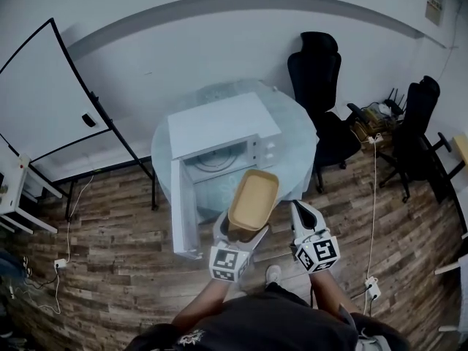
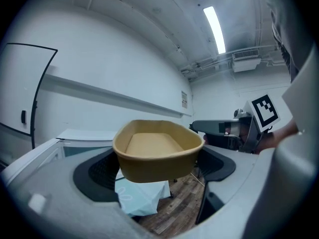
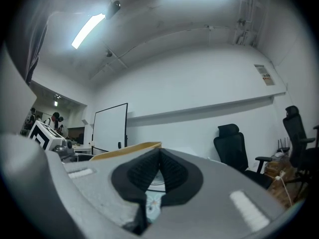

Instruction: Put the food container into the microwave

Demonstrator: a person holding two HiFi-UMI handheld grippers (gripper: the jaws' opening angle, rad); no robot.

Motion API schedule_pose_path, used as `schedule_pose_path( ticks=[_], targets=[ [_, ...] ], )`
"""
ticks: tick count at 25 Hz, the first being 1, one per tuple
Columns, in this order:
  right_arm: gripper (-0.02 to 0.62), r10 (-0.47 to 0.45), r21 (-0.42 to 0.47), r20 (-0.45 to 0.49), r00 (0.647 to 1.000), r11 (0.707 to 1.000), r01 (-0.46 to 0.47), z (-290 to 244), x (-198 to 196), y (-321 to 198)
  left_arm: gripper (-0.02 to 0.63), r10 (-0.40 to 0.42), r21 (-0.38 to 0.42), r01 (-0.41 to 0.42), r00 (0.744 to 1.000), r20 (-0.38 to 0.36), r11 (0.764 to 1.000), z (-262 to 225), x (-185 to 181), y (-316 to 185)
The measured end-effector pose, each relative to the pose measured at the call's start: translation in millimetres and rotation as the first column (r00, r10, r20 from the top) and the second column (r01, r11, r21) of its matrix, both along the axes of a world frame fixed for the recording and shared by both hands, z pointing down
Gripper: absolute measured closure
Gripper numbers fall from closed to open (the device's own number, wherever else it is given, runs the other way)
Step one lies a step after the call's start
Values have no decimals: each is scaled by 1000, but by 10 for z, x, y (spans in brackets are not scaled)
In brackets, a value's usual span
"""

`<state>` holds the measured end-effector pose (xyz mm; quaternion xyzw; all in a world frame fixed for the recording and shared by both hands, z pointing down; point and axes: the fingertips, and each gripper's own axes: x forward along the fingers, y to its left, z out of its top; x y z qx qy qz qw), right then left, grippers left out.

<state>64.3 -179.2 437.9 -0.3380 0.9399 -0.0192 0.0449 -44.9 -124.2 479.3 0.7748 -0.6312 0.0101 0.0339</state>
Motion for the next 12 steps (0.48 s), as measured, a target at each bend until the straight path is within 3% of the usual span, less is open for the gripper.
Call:
schedule_pose_path(
  ticks=[12],
  targets=[
    [594,-166,-18,4,986,986,167,125,-265,-738,109,-185,-13,185,983,21,983,102,-220,-532]
  ],
)
